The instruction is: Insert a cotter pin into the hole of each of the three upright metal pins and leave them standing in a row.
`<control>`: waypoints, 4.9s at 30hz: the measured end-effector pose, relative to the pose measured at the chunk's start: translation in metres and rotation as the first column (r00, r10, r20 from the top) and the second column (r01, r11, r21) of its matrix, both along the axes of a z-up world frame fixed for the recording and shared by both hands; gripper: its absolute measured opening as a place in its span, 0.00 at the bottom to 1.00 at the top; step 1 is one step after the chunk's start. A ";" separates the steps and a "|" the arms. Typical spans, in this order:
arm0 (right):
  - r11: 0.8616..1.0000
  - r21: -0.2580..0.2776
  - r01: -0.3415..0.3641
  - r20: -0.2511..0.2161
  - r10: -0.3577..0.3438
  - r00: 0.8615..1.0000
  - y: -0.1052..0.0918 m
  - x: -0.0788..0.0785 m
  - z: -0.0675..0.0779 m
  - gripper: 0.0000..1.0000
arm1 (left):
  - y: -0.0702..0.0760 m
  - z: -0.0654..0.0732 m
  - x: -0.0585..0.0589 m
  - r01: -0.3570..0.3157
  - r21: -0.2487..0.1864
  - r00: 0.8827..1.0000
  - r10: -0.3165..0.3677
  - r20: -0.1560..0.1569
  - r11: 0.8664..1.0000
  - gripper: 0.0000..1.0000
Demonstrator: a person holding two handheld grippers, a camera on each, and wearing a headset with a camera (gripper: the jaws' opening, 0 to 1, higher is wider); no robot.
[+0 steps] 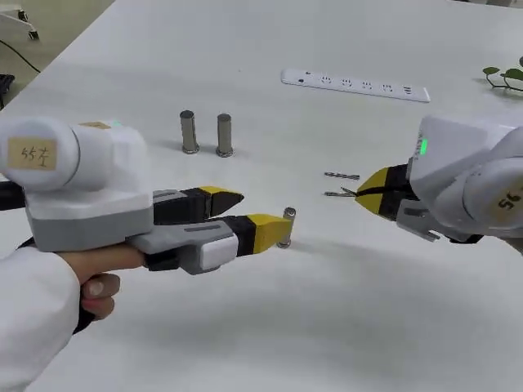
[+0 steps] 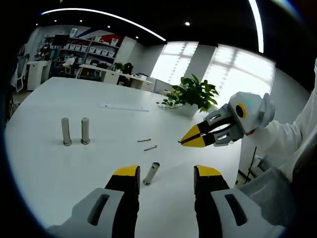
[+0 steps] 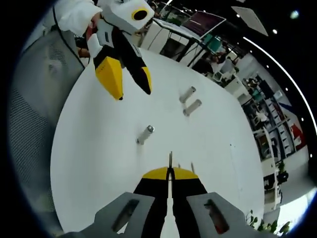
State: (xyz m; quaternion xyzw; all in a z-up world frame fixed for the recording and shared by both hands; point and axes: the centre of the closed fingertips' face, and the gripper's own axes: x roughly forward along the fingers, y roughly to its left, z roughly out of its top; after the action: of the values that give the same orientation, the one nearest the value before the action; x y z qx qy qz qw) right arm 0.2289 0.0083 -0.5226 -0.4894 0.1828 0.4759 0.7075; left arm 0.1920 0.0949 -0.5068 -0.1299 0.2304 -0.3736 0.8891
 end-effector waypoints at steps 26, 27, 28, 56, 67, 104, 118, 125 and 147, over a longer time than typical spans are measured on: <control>0.989 -0.044 -0.140 0.183 0.145 0.972 0.033 -0.031 0.013 0.00 | -0.036 0.000 0.003 0.117 -0.030 0.993 -0.117 -0.002 0.993 0.20; 0.989 -0.044 -0.141 0.185 0.147 0.972 0.033 -0.031 0.014 0.00 | -0.037 0.001 0.003 0.118 -0.032 0.993 -0.118 0.001 0.992 0.19; 0.989 -0.042 -0.145 0.185 0.150 0.971 0.034 -0.031 0.015 0.00 | -0.038 0.002 0.003 0.118 -0.037 0.993 -0.118 0.004 0.992 0.18; 0.982 -0.021 -0.188 0.191 0.188 0.963 0.042 -0.044 0.019 0.00 | -0.045 0.007 0.000 0.140 -0.064 0.990 -0.139 0.013 0.988 0.00; 0.980 0.000 -0.200 0.174 0.196 0.965 0.044 -0.046 0.020 0.00 | -0.043 0.009 -0.003 0.155 -0.070 0.988 -0.154 0.006 0.986 0.00; 0.970 0.220 -0.105 -0.067 0.122 0.990 0.035 -0.047 0.015 0.17 | -0.031 0.007 -0.008 0.178 0.018 0.984 -0.178 0.014 0.984 0.00; 0.905 0.425 0.025 -0.399 0.163 0.902 0.032 -0.056 0.016 0.21 | -0.029 0.013 -0.021 0.283 0.152 0.934 -0.308 0.179 0.947 0.00; 0.879 0.476 0.036 -0.496 0.235 0.836 0.039 -0.070 0.018 0.16 | -0.034 0.020 -0.031 0.341 0.140 0.908 -0.364 0.208 0.930 0.00; 0.888 0.460 -0.022 -0.548 0.303 0.780 0.046 -0.101 0.014 0.00 | -0.043 0.017 -0.052 0.459 0.136 0.858 -0.477 0.190 0.878 0.00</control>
State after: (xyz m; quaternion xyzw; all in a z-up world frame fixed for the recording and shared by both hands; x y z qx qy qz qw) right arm 0.1275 0.0547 -0.5082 -0.1576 0.2460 0.6961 0.6559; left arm 0.1396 0.0517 -0.4899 0.0098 0.1723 -0.5800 0.7961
